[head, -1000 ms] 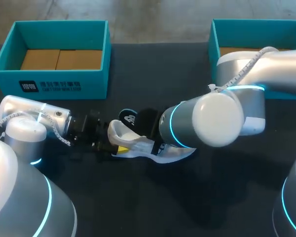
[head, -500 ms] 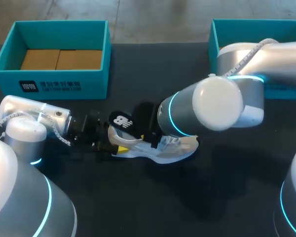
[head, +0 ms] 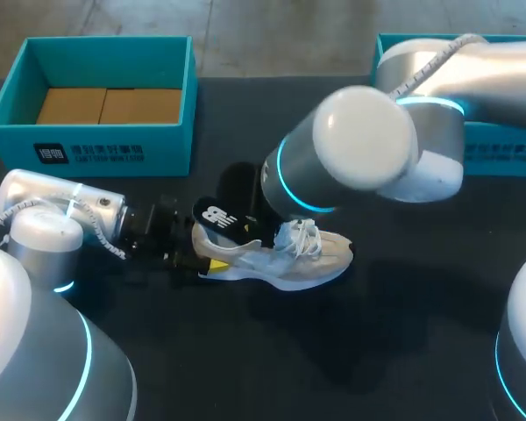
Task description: Take the shoe out of the shoebox, open the shoe tongue, remove and reinsert the insole, then place the shoe into the shoebox
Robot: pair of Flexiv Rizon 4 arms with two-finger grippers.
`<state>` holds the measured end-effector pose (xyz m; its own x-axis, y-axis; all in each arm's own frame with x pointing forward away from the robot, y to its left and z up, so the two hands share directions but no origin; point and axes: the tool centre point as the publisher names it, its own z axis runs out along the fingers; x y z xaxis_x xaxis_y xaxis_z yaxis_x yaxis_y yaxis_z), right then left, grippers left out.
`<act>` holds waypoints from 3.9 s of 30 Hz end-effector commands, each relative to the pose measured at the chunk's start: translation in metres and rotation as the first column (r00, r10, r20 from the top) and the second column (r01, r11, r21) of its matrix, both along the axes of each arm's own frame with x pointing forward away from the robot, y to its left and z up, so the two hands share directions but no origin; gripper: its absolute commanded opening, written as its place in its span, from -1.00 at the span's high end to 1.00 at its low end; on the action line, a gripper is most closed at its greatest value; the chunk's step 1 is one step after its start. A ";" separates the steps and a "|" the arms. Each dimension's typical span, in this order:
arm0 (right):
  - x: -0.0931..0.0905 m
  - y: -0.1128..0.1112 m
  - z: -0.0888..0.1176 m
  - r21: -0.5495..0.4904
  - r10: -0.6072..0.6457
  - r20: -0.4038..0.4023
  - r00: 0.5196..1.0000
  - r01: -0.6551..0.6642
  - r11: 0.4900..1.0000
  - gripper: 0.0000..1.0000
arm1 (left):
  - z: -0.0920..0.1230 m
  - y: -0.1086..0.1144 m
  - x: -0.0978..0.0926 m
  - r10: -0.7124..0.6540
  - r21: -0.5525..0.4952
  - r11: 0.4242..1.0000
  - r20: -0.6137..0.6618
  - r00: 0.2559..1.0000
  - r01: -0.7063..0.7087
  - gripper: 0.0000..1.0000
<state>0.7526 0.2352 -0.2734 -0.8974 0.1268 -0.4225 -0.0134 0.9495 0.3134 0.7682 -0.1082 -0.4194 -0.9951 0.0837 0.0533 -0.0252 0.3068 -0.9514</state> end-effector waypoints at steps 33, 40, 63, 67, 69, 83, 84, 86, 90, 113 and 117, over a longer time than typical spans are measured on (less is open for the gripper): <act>0.033 0.038 0.036 0.039 0.213 -0.484 0.849 -0.223 0.974 -0.18 | -0.002 0.001 0.002 -0.001 0.002 1.000 -0.001 1.000 0.001 1.00; 0.034 0.040 0.038 0.020 0.217 -0.509 0.833 -0.241 0.970 -0.75 | -0.002 0.001 0.002 -0.001 0.002 1.000 -0.001 1.000 0.001 1.00; 0.039 0.040 0.034 0.087 0.261 -0.552 0.792 -0.257 0.963 -1.00 | -0.002 0.001 0.002 -0.001 0.002 1.000 -0.001 1.000 0.001 1.00; 0.047 0.037 0.026 0.205 0.349 -0.608 0.713 -0.283 0.937 -1.00 | -0.002 0.001 0.002 -0.001 0.002 1.000 -0.001 1.000 0.001 1.00; 0.051 0.036 0.021 0.223 0.345 -0.649 0.678 -0.264 0.938 -1.00 | -0.002 0.001 0.002 -0.001 0.002 1.000 -0.001 1.000 0.001 1.00; 0.062 0.039 -0.003 0.292 0.364 -0.733 0.575 -0.218 0.931 -1.00 | -0.002 0.001 0.002 -0.001 0.002 1.000 -0.001 1.000 0.001 1.00; 0.062 0.040 -0.004 0.291 0.358 -0.741 0.568 -0.209 0.934 -1.00 | -0.002 0.001 0.002 -0.001 0.002 1.000 -0.001 1.000 0.001 1.00; 0.061 0.042 -0.008 0.299 0.360 -0.752 0.552 -0.200 0.933 -1.00 | -0.002 0.001 0.002 -0.001 0.002 1.000 -0.001 1.000 0.001 1.00; 0.060 0.046 -0.016 0.291 0.336 -0.796 0.504 -0.168 0.942 -1.00 | -0.002 0.001 0.002 -0.001 0.002 1.000 -0.001 1.000 0.001 1.00; 0.058 0.057 -0.054 0.386 0.405 -0.821 0.403 -0.133 0.913 0.00 | -0.002 0.001 0.002 -0.001 0.002 1.000 -0.001 1.000 0.001 1.00; 0.054 0.057 -0.057 0.396 0.413 -0.821 0.394 -0.128 0.909 0.07 | -0.002 0.001 0.002 -0.001 0.002 1.000 -0.001 1.000 0.001 1.00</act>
